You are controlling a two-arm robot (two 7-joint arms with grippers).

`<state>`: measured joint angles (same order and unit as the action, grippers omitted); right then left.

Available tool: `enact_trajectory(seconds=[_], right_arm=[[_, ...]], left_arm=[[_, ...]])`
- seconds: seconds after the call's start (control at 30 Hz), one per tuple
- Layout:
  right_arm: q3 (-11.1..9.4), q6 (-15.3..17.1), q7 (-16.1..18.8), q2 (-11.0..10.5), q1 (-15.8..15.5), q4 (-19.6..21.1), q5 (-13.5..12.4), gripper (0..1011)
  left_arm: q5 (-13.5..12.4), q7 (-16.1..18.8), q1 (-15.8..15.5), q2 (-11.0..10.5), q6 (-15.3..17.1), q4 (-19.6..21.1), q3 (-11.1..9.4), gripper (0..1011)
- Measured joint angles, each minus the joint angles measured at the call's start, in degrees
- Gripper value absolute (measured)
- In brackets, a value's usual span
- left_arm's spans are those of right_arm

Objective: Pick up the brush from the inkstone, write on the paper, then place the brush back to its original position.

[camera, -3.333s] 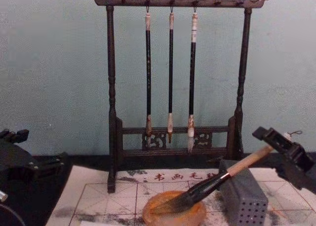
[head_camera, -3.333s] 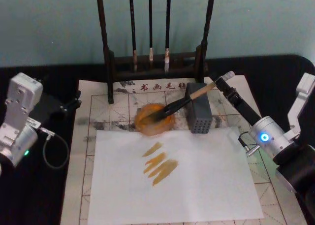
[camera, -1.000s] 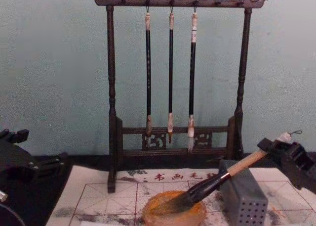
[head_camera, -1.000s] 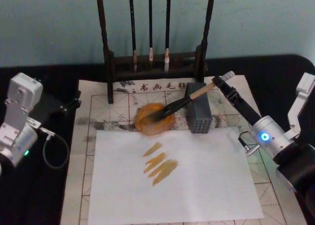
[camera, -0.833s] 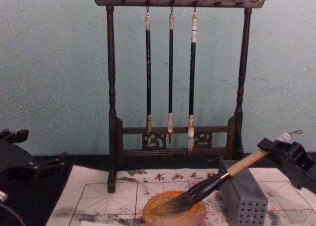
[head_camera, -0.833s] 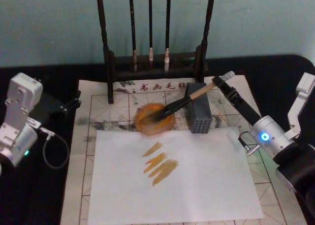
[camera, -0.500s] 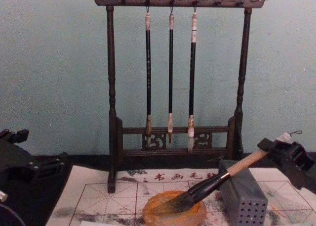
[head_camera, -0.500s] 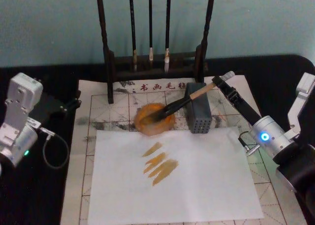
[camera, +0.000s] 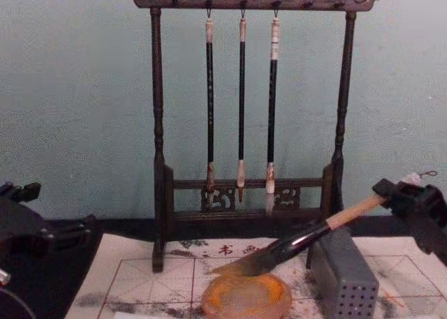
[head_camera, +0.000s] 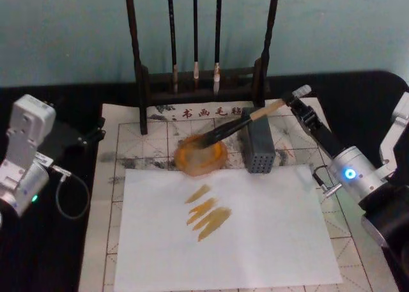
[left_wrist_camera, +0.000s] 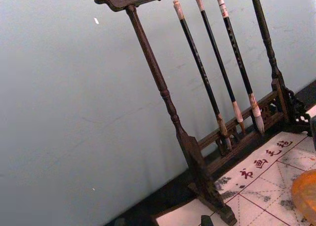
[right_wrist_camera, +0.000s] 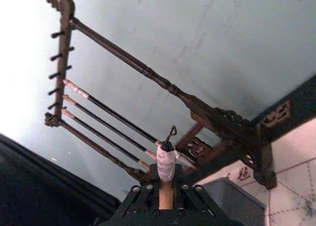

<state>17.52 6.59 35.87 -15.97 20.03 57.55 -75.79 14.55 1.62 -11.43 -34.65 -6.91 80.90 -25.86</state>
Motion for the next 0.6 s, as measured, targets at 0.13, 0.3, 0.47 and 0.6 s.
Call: enact_trajectory(seconds=[0.13,0.3,0.47,0.6], right_arm=[[0.35,0.02,0.26,-0.65,-0.29,1.30,-0.57,175],[1.33,-0.27,0.90,-1.76,-0.63,3.14,-0.70,175],[2.51,-0.81,1.76,-3.08,-0.95,5.01,-0.20,175],[3.71,-1.22,2.57,-4.53,-1.21,6.85,0.54,175]], left_arm=[[0.00,0.00,0.00,0.00,0.00,0.00,0.00,1001],[0.00,0.00,0.00,0.00,0.00,0.00,0.00,1001],[0.00,0.00,0.00,0.00,0.00,0.00,0.00,1001],[0.00,0.00,0.00,0.00,0.00,0.00,0.00,1001]])
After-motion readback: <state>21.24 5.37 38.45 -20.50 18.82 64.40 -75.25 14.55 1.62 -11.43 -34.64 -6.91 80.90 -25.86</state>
